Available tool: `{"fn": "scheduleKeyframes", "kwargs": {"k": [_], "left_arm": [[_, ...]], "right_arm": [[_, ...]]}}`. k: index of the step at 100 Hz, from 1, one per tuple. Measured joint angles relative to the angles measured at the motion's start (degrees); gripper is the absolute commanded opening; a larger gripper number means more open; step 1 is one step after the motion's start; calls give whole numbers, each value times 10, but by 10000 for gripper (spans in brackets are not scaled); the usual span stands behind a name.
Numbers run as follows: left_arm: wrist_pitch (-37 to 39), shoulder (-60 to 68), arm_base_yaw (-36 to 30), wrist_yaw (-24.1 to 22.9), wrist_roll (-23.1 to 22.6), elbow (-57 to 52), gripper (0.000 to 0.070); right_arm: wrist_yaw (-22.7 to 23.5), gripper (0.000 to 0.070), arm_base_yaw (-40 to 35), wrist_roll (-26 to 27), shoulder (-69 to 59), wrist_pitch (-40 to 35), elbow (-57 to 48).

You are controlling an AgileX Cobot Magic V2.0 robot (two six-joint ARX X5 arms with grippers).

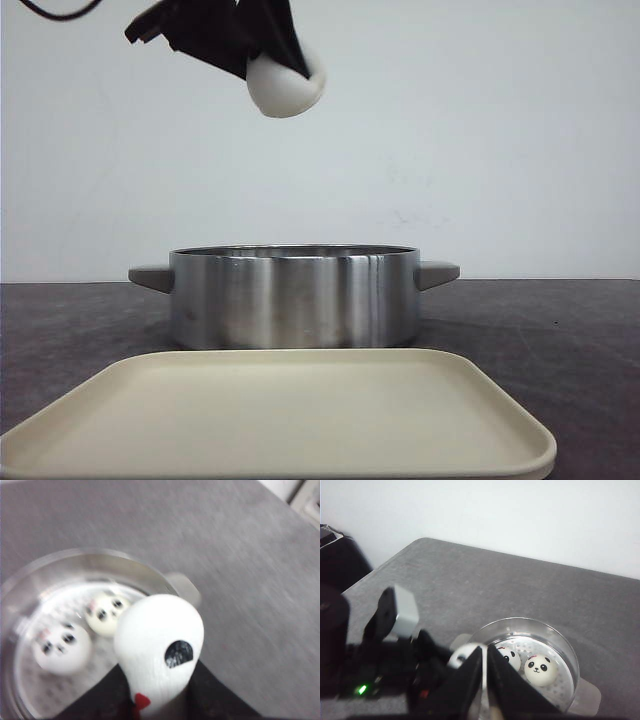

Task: Steam buns
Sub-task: 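Carry the bun with the left gripper into the pot and release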

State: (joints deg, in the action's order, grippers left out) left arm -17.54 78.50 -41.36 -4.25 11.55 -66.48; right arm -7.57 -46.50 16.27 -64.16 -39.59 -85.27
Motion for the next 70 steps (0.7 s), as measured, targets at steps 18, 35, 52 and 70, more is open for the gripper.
{"fn": "scheduleKeyframes", "kwargs": {"k": [18, 35, 52, 70], "left_arm": [[21, 66, 45, 0, -9, 0, 30], [-8, 139, 60, 12, -11, 0, 167], [-22, 163, 60, 15, -12, 0, 363], [-30, 168, 60, 16, -12, 0, 367]], "right_arm": [[0, 7, 0, 0, -1, 0, 0], [0, 7, 0, 0, -9, -1, 0], [0, 7, 0, 0, -16, -6, 0], [0, 7, 0, 0, -24, -9, 0]]}}
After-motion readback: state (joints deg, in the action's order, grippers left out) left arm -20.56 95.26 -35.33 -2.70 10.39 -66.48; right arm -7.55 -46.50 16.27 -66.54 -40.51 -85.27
